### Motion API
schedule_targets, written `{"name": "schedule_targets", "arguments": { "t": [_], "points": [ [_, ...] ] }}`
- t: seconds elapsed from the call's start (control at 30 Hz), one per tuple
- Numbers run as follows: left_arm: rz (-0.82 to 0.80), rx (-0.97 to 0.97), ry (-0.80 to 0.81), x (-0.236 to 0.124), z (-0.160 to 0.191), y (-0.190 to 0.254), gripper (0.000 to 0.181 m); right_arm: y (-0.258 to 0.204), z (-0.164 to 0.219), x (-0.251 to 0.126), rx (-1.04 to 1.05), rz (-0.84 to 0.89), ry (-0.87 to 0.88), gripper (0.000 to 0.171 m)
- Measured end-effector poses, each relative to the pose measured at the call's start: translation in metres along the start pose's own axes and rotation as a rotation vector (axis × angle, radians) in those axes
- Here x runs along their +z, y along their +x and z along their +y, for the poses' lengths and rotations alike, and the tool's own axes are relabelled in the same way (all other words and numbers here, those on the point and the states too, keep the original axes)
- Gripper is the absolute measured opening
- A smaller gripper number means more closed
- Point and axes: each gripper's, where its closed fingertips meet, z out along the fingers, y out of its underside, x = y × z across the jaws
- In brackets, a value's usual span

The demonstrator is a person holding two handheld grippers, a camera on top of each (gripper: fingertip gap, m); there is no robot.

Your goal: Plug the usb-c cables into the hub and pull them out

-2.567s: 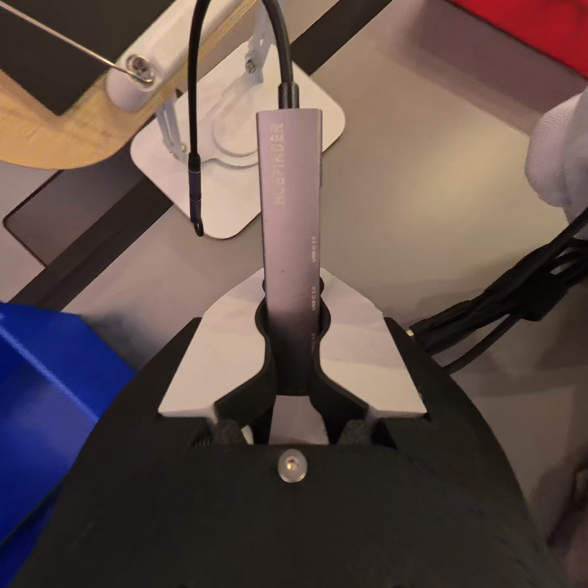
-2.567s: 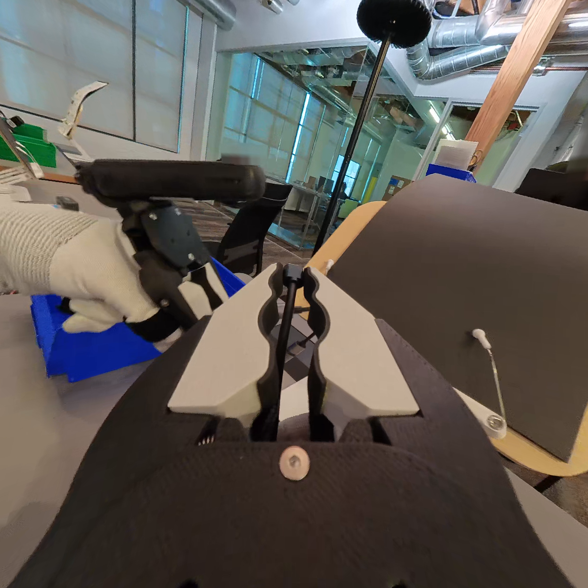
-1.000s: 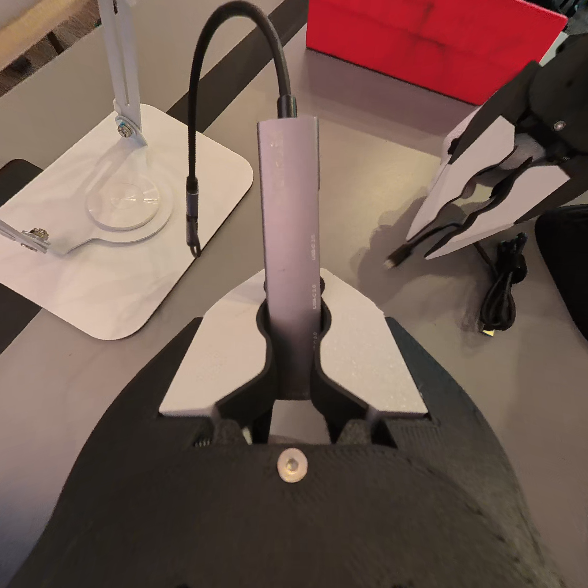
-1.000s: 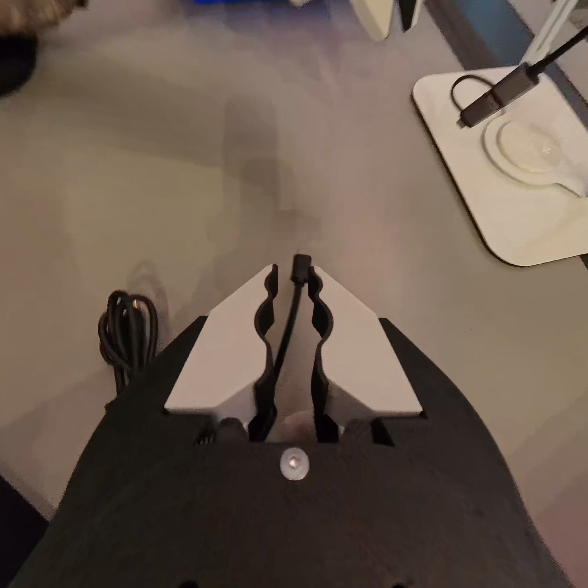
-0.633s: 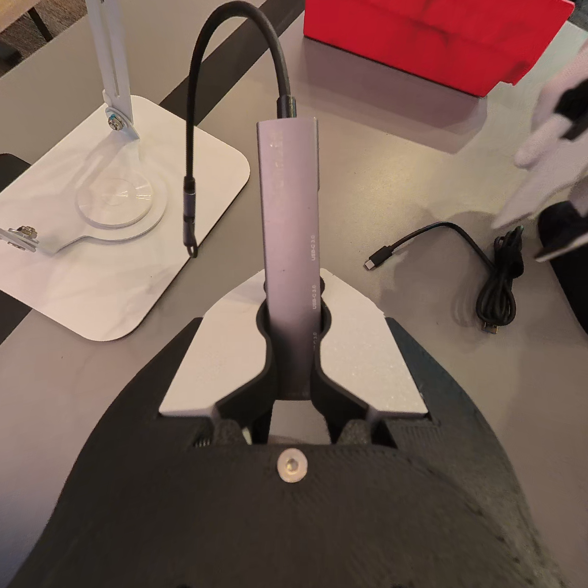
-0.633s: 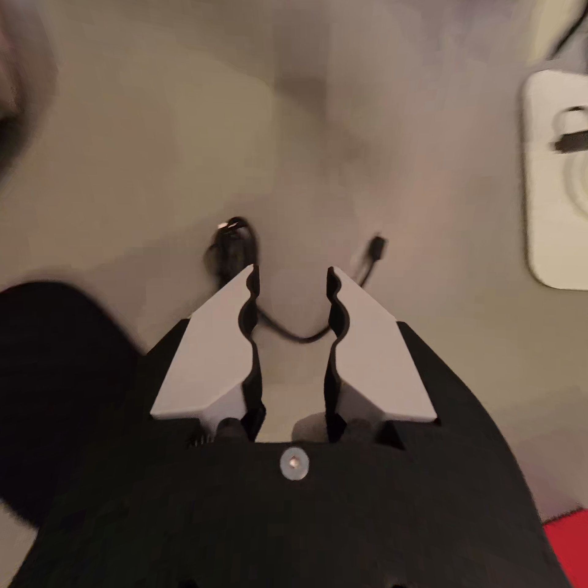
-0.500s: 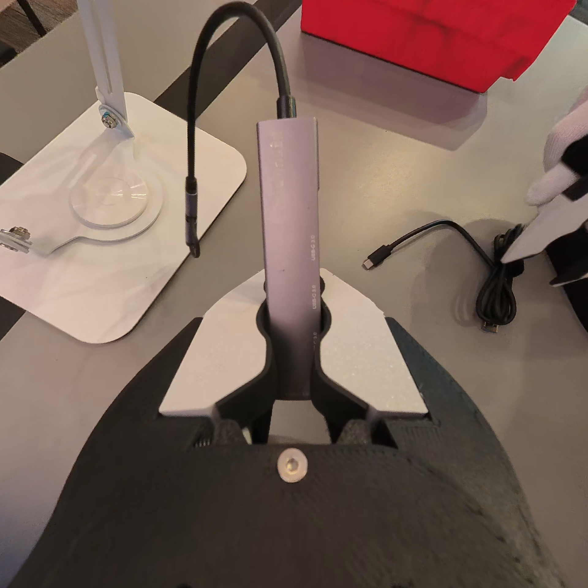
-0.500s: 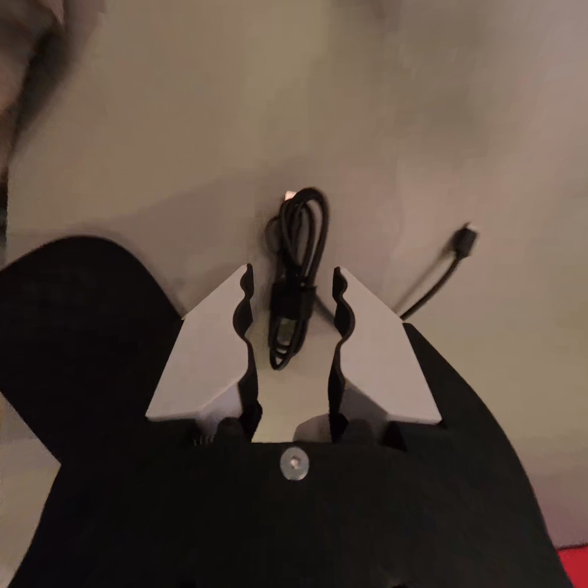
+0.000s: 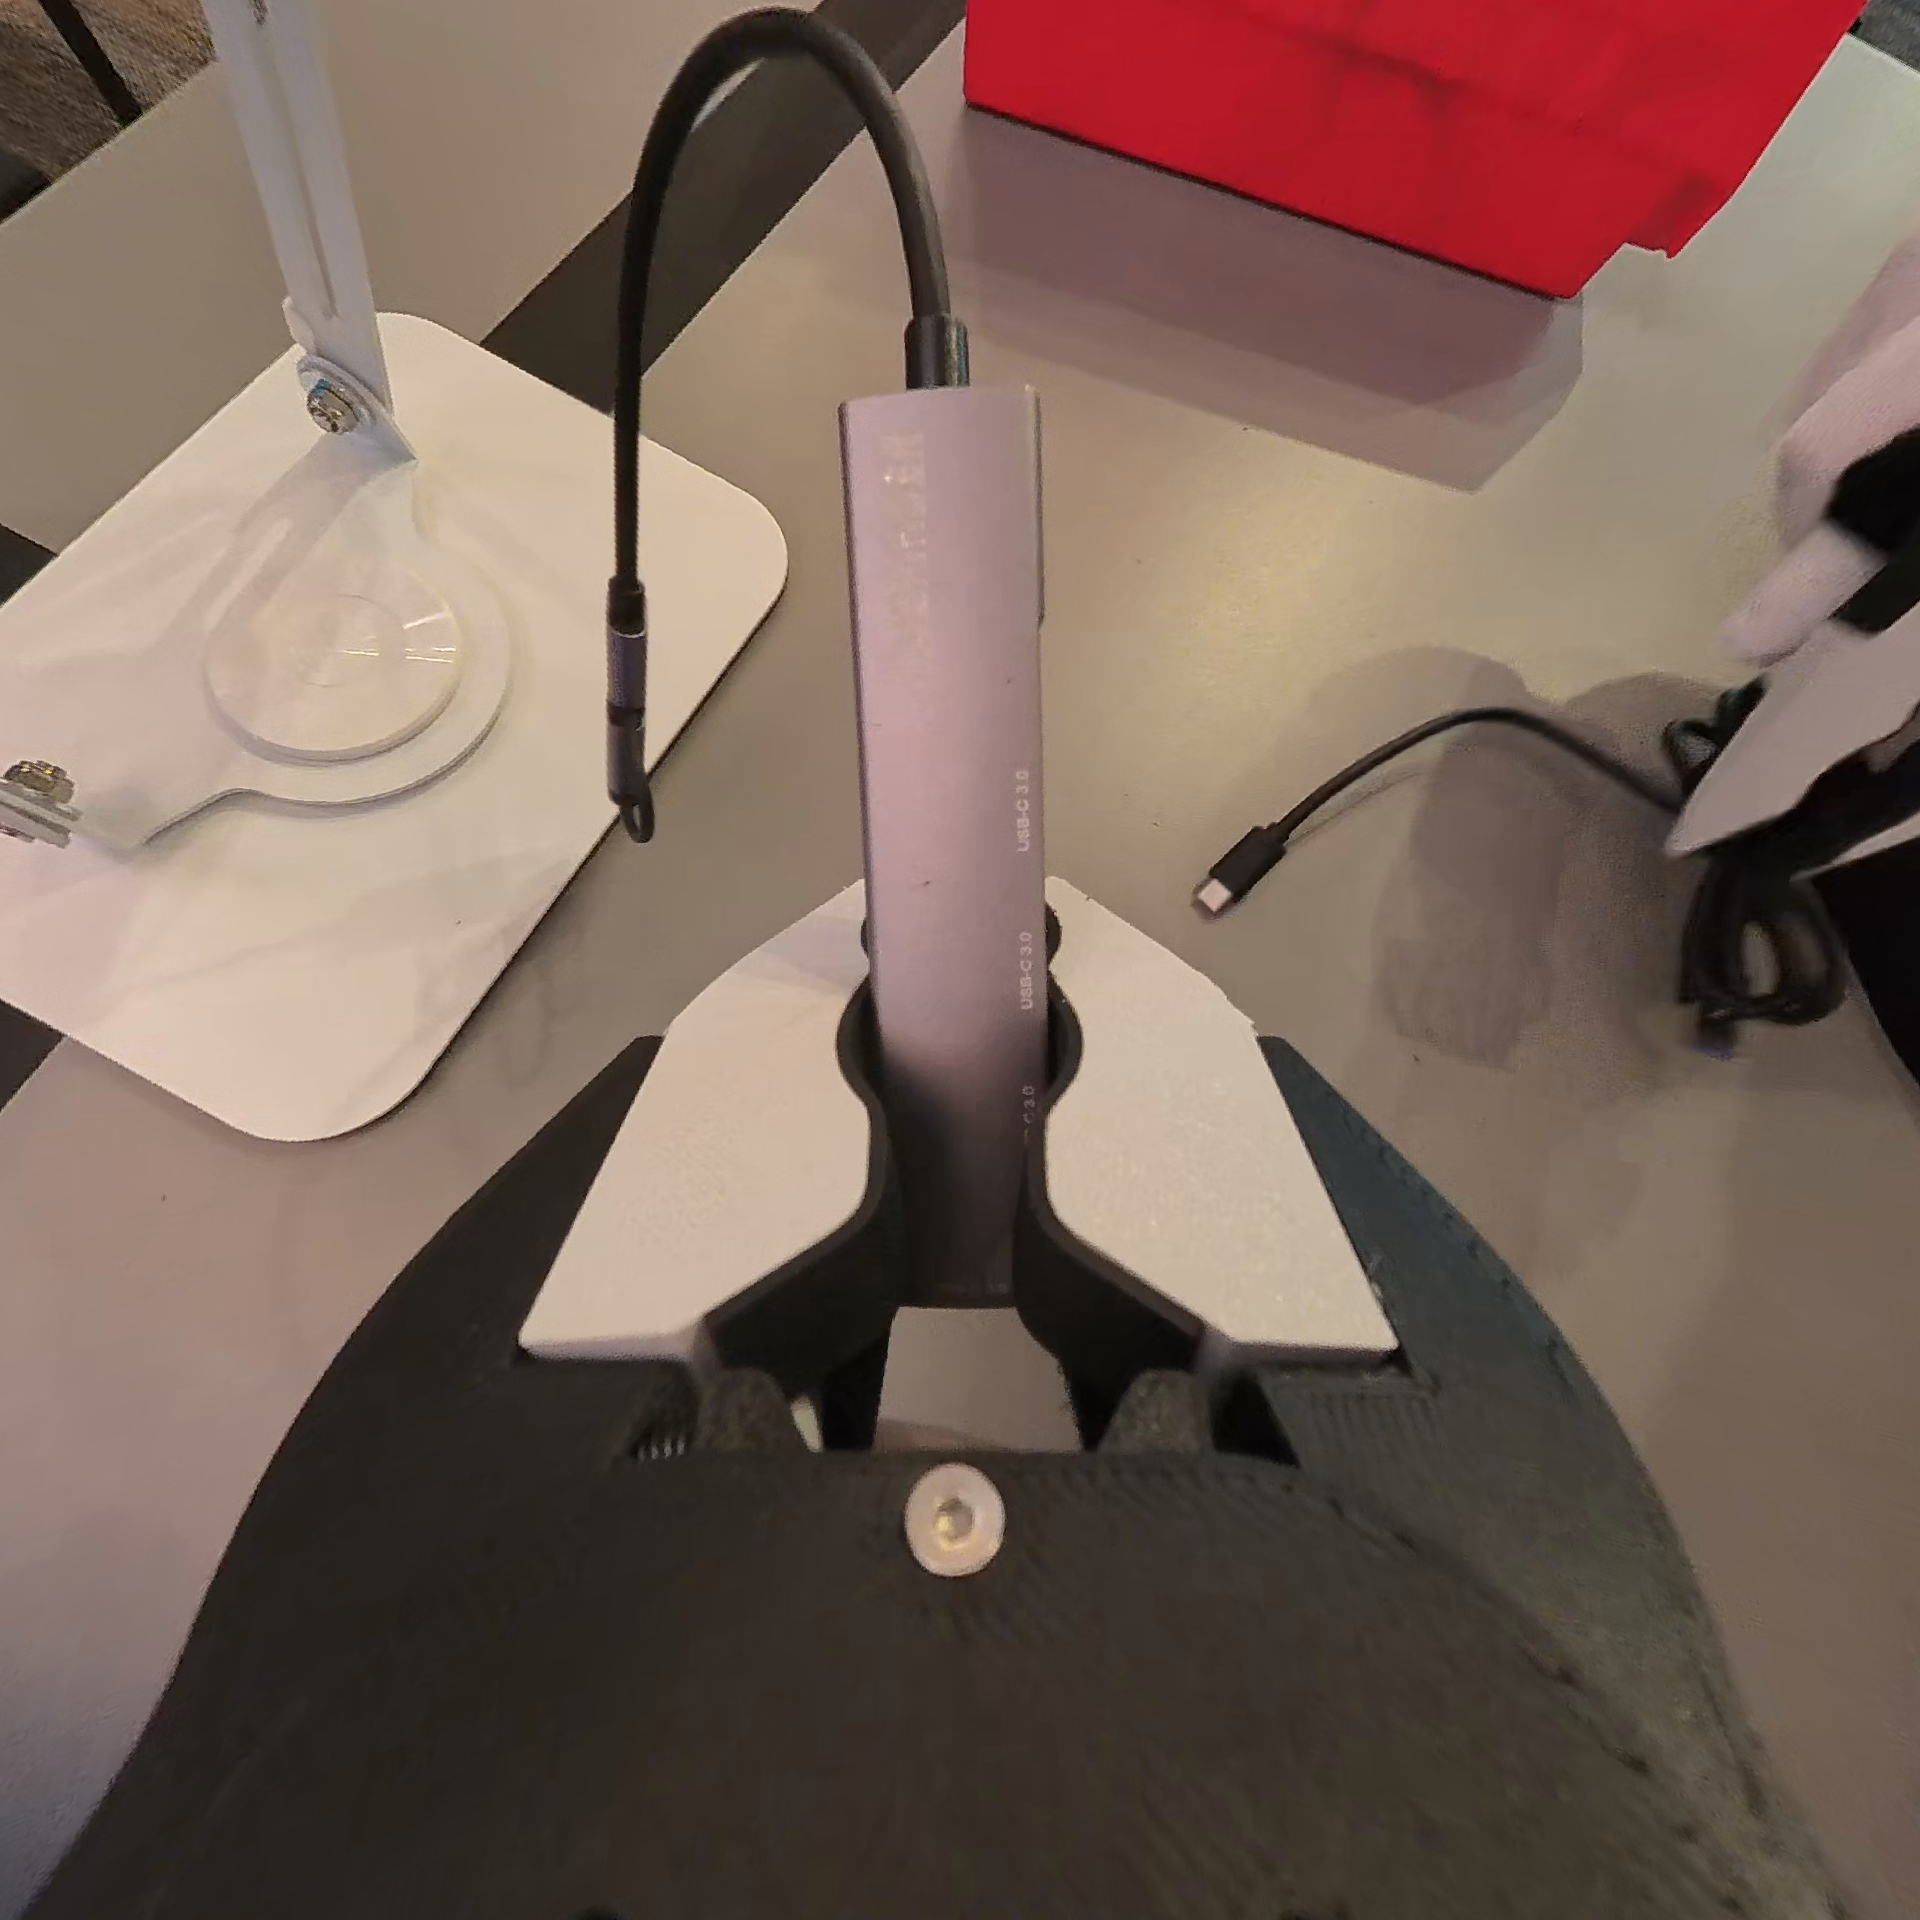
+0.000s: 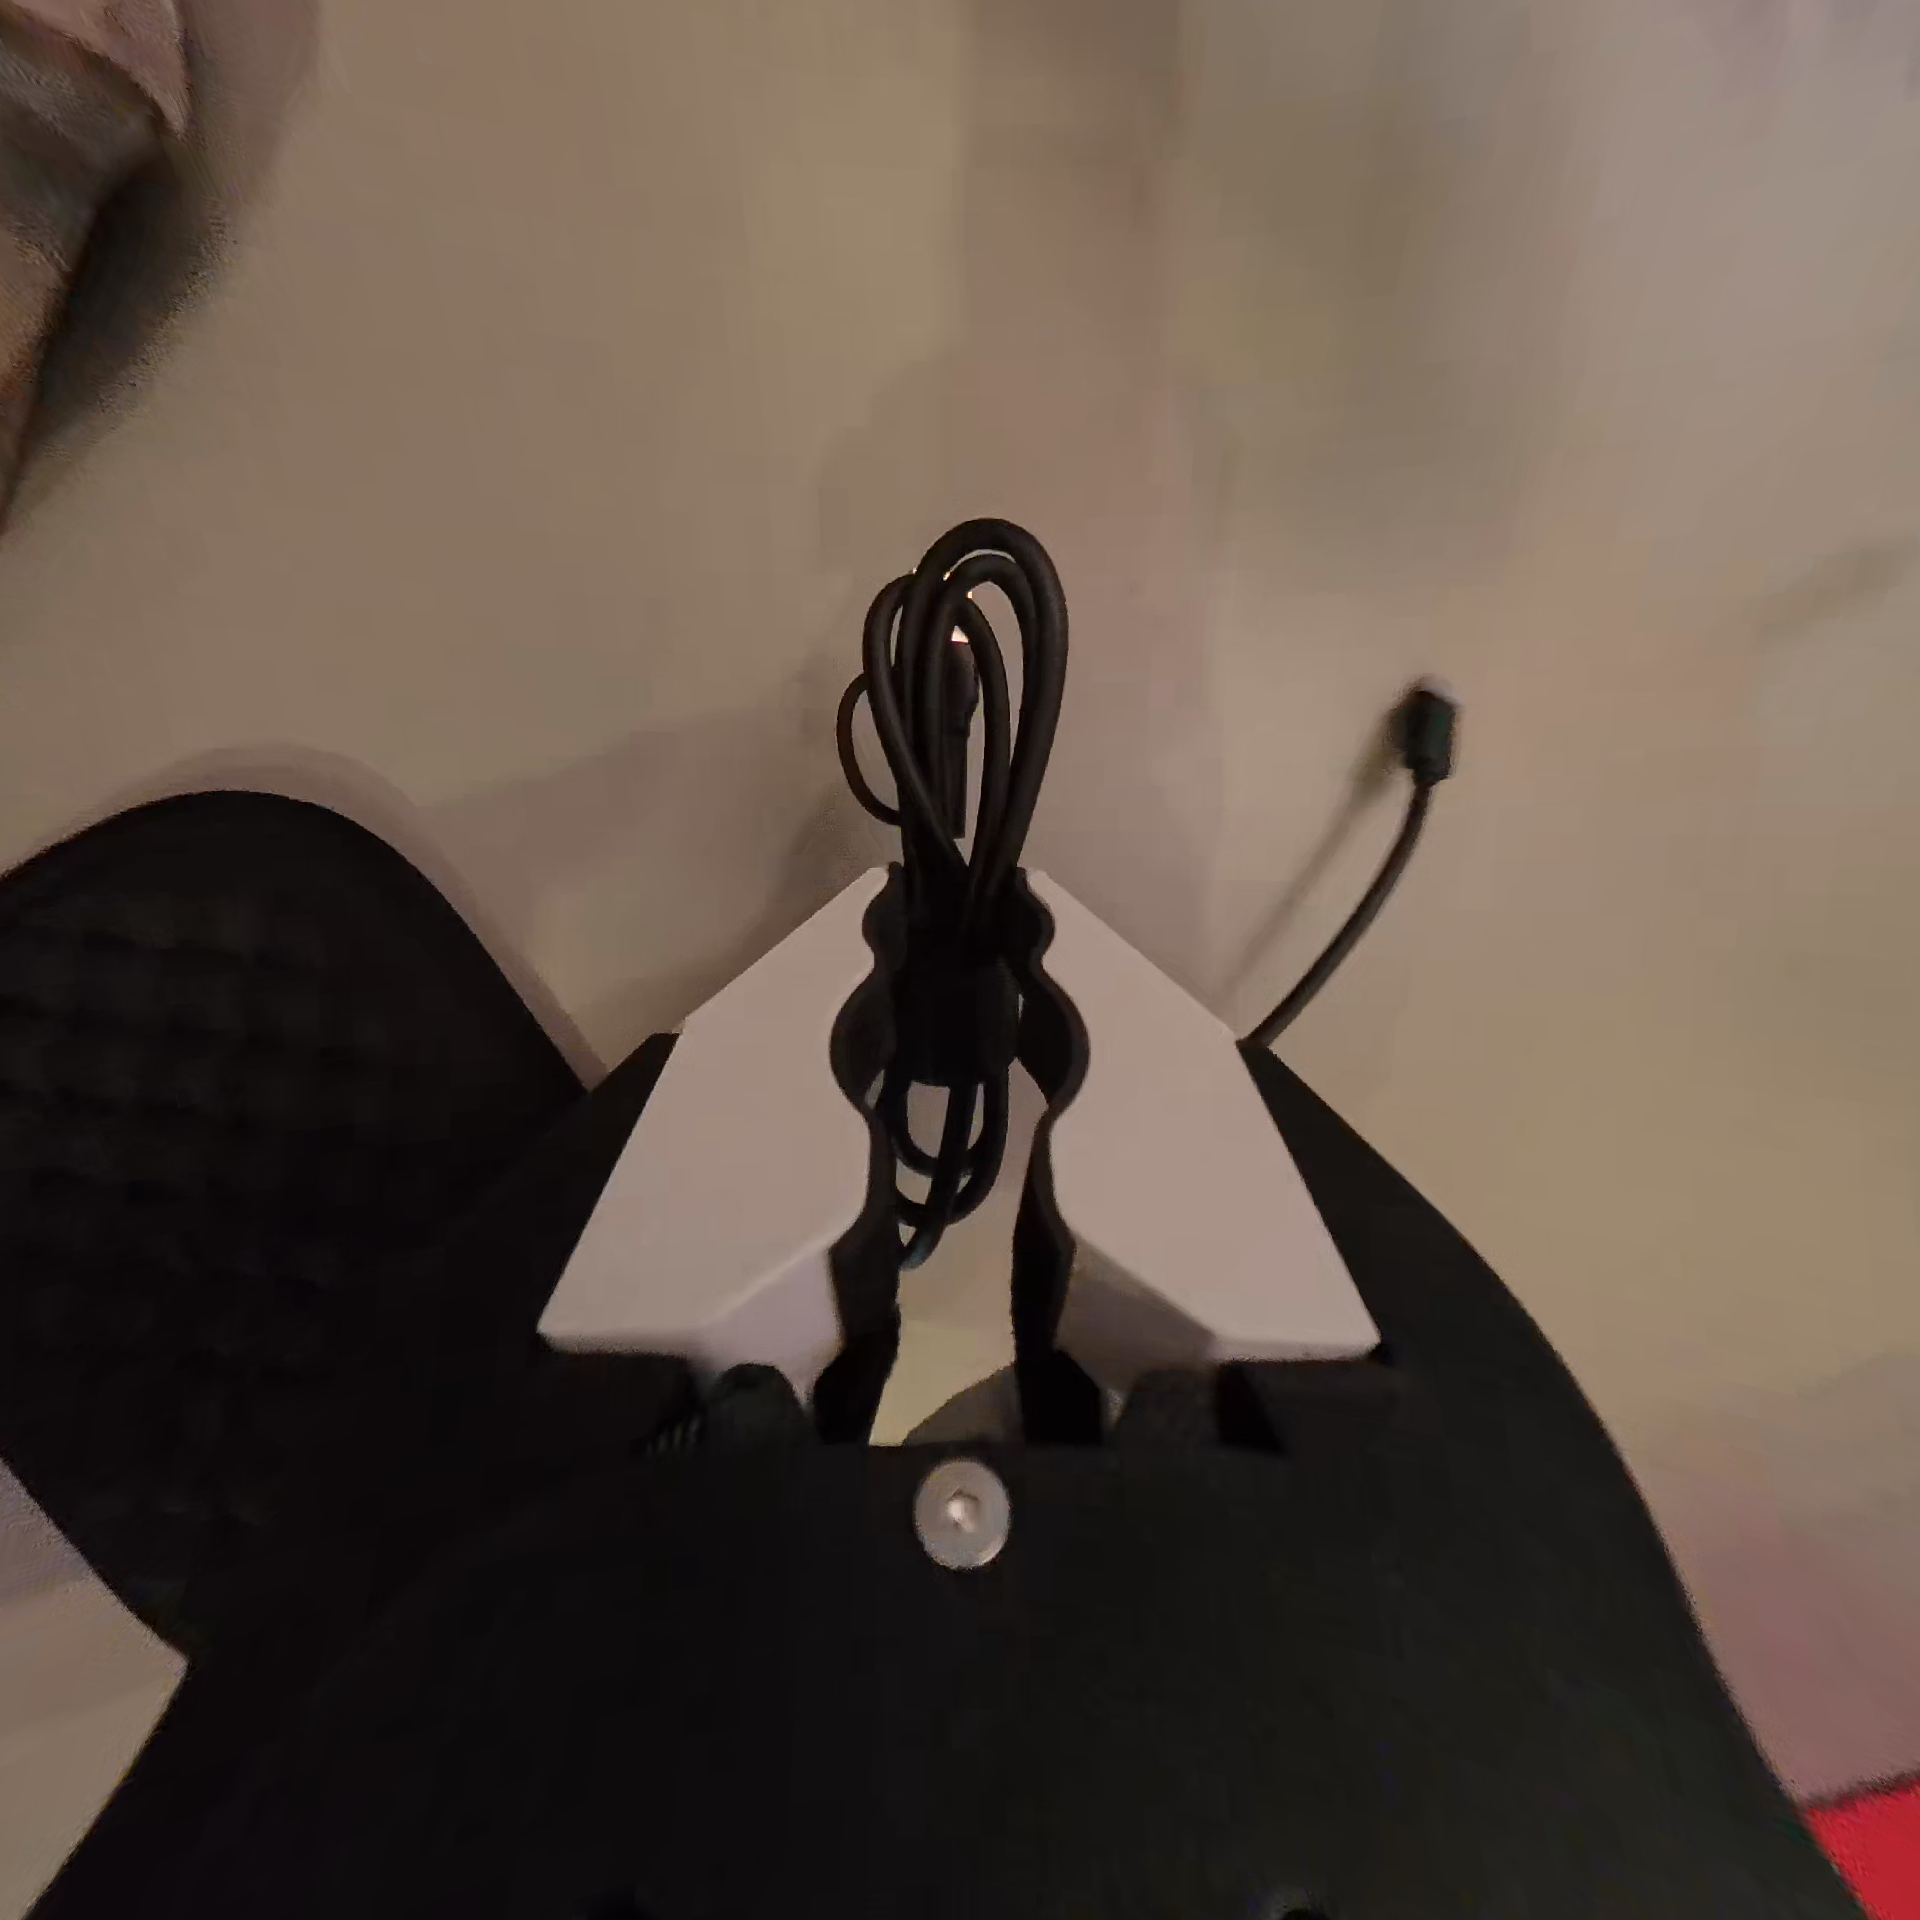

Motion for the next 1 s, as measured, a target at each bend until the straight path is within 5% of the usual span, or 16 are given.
{"name": "schedule_targets", "arguments": {
  "t": [0.27, 0.47, 0.77, 1.0],
  "points": [
    [-0.005, 0.0, 0.0, -0.001, 0.0, -0.001, 0.023, 0.067, -0.006, -0.156, 0.023, 0.401, 0.139, 0.015],
    [-0.009, -0.001, -0.009, 0.001, 0.002, -0.003, 0.023, 0.113, 0.089, -0.259, 0.056, 0.647, -0.172, 0.015],
    [-0.018, -0.009, -0.027, 0.005, 0.007, -0.007, 0.023, 0.107, 0.221, -0.239, 0.23, 0.445, -0.422, 0.015],
    [-0.018, -0.012, -0.045, 0.01, 0.012, -0.007, 0.023, 0.104, 0.273, -0.19, 0.319, 0.26, -0.493, 0.015]
  ]
}}
